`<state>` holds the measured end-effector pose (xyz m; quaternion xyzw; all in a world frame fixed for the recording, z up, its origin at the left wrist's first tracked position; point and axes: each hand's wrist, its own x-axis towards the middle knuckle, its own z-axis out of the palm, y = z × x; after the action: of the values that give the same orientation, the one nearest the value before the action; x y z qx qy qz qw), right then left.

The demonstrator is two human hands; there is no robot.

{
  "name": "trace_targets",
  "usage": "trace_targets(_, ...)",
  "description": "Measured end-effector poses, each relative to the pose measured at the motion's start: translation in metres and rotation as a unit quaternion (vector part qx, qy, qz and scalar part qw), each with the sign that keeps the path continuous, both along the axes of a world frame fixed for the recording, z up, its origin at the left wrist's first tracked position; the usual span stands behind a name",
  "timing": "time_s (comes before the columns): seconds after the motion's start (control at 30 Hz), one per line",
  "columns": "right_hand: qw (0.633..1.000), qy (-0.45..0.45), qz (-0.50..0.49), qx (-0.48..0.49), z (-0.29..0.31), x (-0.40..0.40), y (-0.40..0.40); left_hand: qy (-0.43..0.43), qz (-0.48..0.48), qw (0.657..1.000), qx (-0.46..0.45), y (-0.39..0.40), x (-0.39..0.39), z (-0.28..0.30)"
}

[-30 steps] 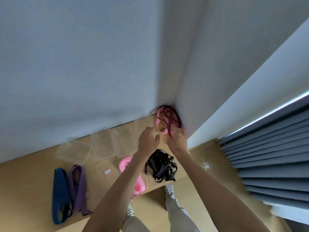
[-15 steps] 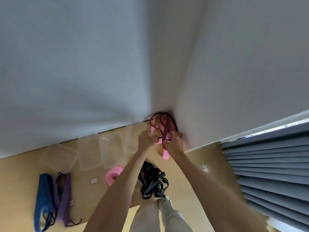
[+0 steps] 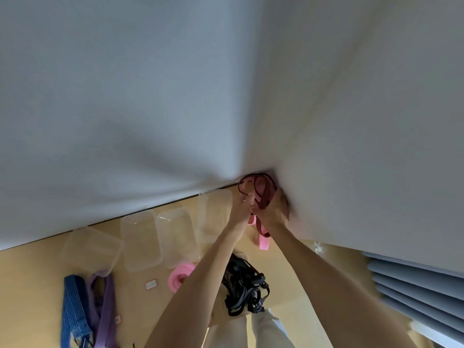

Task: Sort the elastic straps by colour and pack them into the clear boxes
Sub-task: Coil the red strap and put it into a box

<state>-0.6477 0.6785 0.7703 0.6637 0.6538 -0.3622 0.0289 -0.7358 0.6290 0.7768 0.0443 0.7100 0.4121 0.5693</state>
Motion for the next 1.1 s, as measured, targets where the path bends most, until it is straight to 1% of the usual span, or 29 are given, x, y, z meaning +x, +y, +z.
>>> trace_targets(0.1, 0.994, -0.084, 0.046, 0.049, -0.002, -0.006, -0.006, -0.011, 0.019, 1.0, -0.003, 0.001, -0.002, -0.002)
trace_targets(0.13, 0.988, -0.104, 0.07, 0.085, -0.003, -0.006, -0.009, -0.011, 0.018, 1.0, -0.003, 0.001, -0.003, -0.001)
trace_targets(0.17, 0.98, -0.12, 0.094, 0.129, -0.005, -0.006, -0.012, -0.011, 0.015, 1.0, -0.001, 0.001, -0.004, 0.0)
trace_targets(0.23, 0.972, -0.116, 0.115, 0.167, -0.007, -0.007, -0.015, -0.014, 0.011, 1.0, 0.004, 0.0, -0.006, 0.002)
trace_targets(0.33, 0.986, -0.075, 0.117, 0.089, -0.01, -0.011, -0.016, -0.008, 0.005, 1.0, 0.024, 0.0, -0.008, 0.004)
trace_targets(0.4, 0.992, -0.057, 0.084, 0.071, -0.013, -0.013, -0.014, 0.02, 0.002, 1.0, 0.022, 0.0, -0.008, 0.004)
trace_targets(0.5, 0.991, -0.084, 0.064, 0.087, -0.013, -0.015, -0.009, 0.054, 0.007, 0.998, 0.039, -0.001, -0.012, 0.004)
trace_targets(0.57, 0.981, -0.134, 0.082, 0.111, -0.012, -0.015, -0.005, 0.043, 0.011, 0.998, 0.043, 0.001, -0.017, 0.003)
trace_targets(0.63, 0.976, -0.154, 0.091, 0.126, -0.01, -0.017, -0.004, 0.02, 0.015, 0.999, 0.046, 0.004, -0.021, 0.005)
trace_targets(0.7, 0.982, -0.132, 0.076, 0.115, -0.008, -0.023, -0.005, 0.005, 0.017, 0.999, 0.05, 0.004, -0.023, 0.004)
trace_targets(0.83, 0.988, -0.098, 0.045, 0.107, -0.006, -0.033, -0.009, -0.023, 0.039, 0.994, 0.102, 0.001, -0.027, 0.008)
trace_targets(0.9, 0.989, -0.066, 0.039, 0.128, -0.006, -0.033, -0.011, -0.022, 0.036, 0.994, 0.104, -0.001, -0.028, 0.009)
trace_targets(0.97, 0.99, -0.05, 0.03, 0.128, -0.002, -0.032, -0.013, -0.02, 0.032, 0.994, 0.103, -0.003, -0.029, 0.012)
trace_targets(1.03, 0.991, -0.037, 0.027, 0.123, 0.006, -0.031, -0.015, -0.016, 0.037, 0.995, 0.091, -0.004, -0.03, 0.016)
trace_targets(1.1, 0.99, -0.005, 0.017, 0.14, 0.011, -0.028, -0.016, -0.014, 0.05, 0.996, 0.077, -0.005, -0.03, 0.017)
